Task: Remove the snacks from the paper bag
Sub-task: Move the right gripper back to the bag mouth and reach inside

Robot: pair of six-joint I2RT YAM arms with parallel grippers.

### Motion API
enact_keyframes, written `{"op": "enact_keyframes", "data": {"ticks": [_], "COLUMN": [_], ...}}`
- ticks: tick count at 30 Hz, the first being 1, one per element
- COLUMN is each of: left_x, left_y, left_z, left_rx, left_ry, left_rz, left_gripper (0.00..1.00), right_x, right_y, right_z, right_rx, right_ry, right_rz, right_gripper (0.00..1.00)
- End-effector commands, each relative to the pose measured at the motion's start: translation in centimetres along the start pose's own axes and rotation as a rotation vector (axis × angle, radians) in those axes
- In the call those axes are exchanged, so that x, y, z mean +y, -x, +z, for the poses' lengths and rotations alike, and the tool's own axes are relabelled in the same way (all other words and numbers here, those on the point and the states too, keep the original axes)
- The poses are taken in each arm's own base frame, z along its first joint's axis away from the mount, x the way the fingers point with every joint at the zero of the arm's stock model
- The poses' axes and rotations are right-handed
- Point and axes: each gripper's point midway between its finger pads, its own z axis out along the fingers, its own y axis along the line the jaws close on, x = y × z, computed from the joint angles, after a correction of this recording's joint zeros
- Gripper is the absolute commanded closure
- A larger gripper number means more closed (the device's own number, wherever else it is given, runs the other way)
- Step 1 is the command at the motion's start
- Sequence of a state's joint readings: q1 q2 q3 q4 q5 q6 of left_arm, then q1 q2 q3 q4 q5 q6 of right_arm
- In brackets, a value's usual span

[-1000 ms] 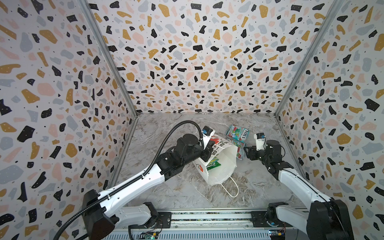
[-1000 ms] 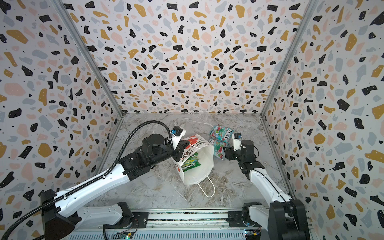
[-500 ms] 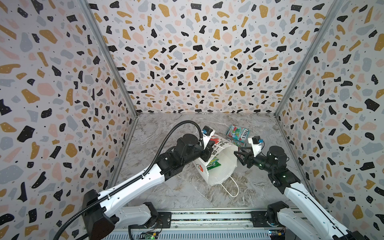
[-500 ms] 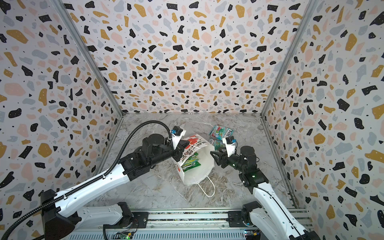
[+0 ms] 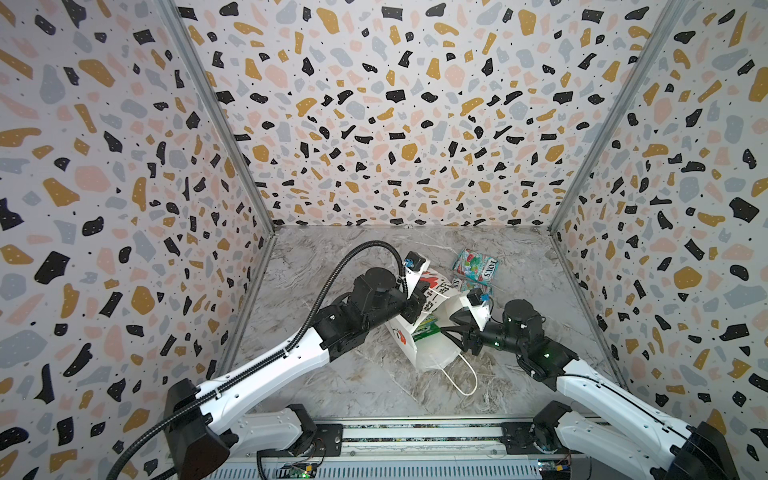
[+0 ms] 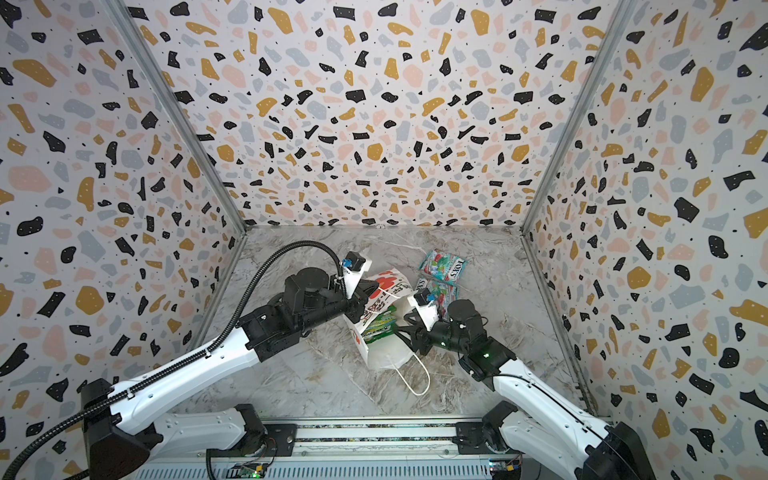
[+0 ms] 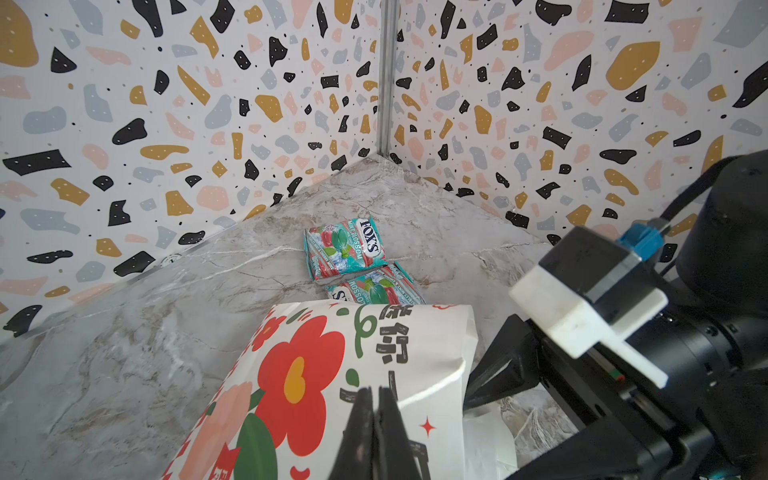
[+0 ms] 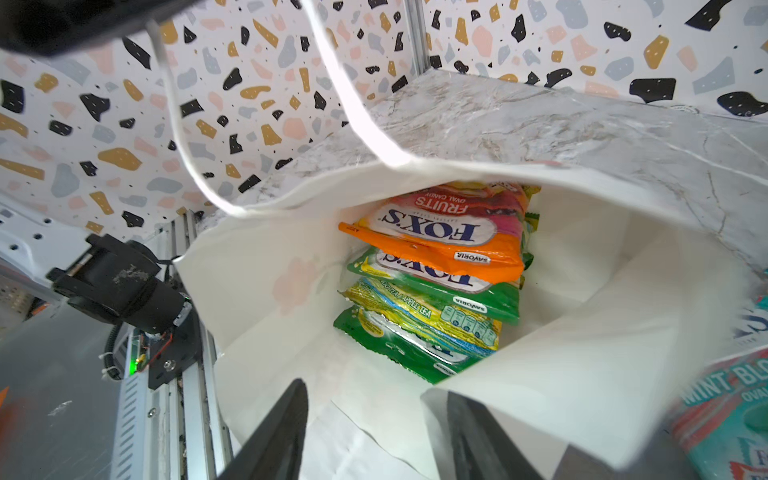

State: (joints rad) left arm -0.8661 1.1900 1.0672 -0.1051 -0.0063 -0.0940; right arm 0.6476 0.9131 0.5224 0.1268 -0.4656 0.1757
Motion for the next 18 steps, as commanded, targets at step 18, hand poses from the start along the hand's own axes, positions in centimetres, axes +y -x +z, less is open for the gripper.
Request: {"op": "enact_keyframes", "data": {"ticks": [18], "left_x": [0.4], "left_y": [0.3], "left_z": [0.1], "left_rx": [-0.015], "left_ry": [0.024], "left_rz": [-0.009], "left_gripper": [1.0], "right_x": [1.7], "right_y": [2.6], "right_z": [-1.1], "right_rx": [-0.024], "right_ry": [-0.177], "right_rz": [-0.156], "right_gripper": [0.41]}}
